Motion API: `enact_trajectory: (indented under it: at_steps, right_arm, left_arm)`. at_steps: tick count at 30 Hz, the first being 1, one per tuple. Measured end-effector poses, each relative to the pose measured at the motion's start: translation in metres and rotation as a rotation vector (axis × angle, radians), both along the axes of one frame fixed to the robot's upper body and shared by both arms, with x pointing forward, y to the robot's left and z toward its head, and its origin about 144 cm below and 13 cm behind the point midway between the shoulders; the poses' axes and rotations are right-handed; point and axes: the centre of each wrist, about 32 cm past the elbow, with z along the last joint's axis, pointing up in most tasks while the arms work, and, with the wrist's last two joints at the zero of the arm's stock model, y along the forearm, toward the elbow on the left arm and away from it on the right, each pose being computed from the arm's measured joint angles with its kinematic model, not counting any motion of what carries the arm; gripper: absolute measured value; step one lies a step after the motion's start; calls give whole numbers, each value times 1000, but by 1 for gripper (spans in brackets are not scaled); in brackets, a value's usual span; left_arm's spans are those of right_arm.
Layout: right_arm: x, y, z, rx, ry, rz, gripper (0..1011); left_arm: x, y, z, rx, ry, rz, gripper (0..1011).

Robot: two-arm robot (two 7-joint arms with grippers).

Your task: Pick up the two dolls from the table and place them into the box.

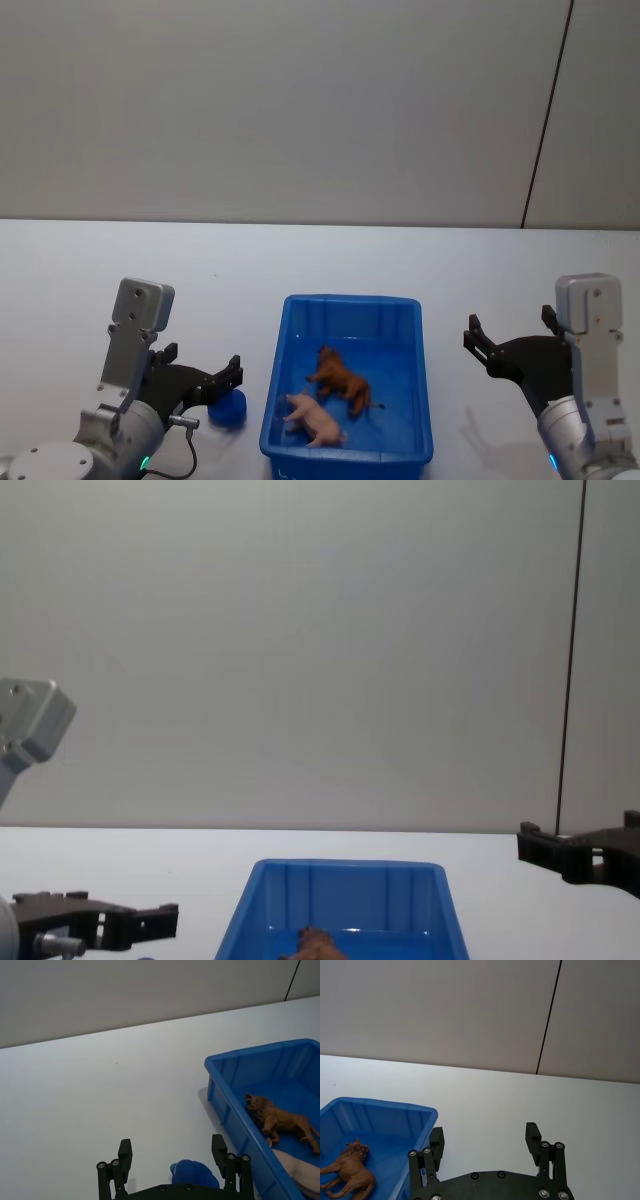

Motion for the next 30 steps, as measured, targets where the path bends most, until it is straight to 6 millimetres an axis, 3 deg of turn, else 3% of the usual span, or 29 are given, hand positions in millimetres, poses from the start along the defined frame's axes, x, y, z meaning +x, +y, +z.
enact_trajectory:
  at_steps: [24, 30]
  right_arm:
    - [0, 0, 0, 0, 0, 0, 1001]
    - [0, 0, 0, 0, 0, 0, 1001]
  left_arm:
    - [17, 6, -15, -7, 109, -22, 1004]
    - [18, 7, -17, -17, 128, -31, 870]
